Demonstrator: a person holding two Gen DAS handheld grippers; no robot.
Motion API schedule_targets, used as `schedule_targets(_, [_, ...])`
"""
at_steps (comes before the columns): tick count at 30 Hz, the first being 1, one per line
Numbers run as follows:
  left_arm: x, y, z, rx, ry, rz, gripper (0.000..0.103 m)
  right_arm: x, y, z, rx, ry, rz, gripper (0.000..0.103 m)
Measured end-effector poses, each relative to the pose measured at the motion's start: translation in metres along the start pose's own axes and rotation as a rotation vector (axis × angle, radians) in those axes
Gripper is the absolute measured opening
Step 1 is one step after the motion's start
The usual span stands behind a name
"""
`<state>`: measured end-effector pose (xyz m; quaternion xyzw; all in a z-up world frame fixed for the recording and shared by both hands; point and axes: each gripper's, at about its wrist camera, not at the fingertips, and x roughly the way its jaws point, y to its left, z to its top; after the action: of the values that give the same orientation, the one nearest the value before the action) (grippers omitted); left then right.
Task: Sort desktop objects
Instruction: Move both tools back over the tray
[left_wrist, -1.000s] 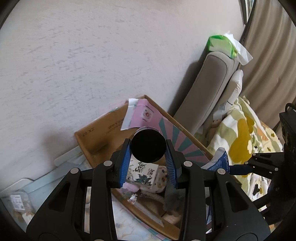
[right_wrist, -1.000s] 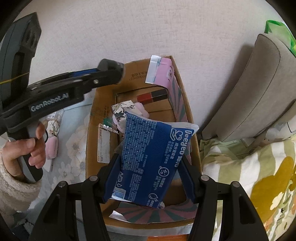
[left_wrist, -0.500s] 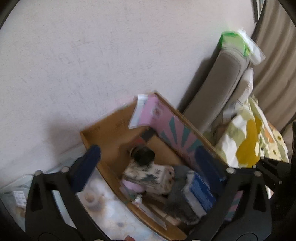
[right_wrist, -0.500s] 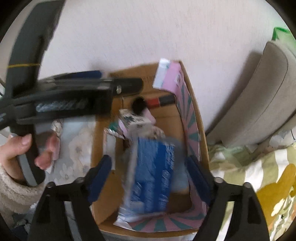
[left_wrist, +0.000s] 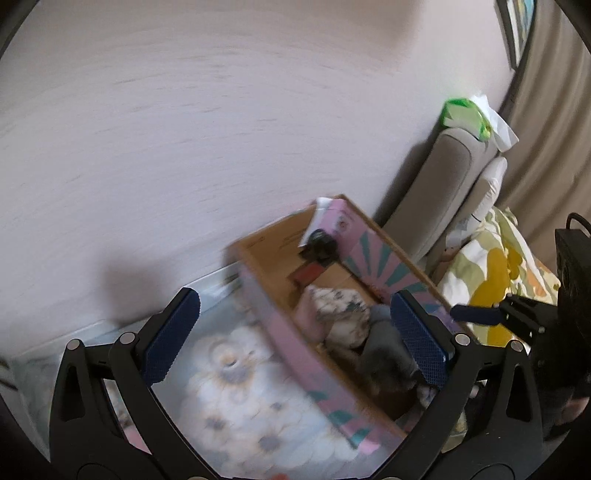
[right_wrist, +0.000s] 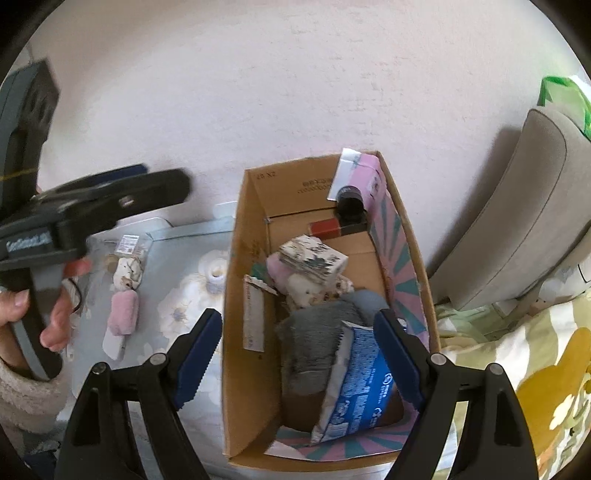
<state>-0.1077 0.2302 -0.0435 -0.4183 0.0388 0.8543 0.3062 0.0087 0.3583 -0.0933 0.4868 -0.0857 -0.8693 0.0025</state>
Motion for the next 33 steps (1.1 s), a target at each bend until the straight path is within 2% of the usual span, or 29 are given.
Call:
schedule_targets(4, [-0.028,0.028,-0.013,-0.053,-0.005,0.02,0.103,-0.007,0.018,0.0,-0.03,-0.022,-0.012,0.081])
schedule_targets(11, [-0.077,0.07,-0.04,-0.144,-0.046,0.065,0.103,-0.012,0.047,0.002,-0.053,-0.045,0.024,0.081])
schedule_targets(18, [-0.115,0.097,-0.064,-0.174,-0.067,0.115,0.103,-0.012,0.084,0.003,-0.116,-0.047,0.054,0.081])
schedule_targets(25, [-0.141,0.121,-0.087,-0.215,-0.074,0.152,0.103,-0.006,0.112,-0.001,-0.152,-0.041,0.09,0.081])
schedule_targets(33, [-0.153,0.148,-0.121,-0.285,-0.057,0.178,0.103,0.005,0.13,-0.007,-0.16,-0.022,0.113,0.081])
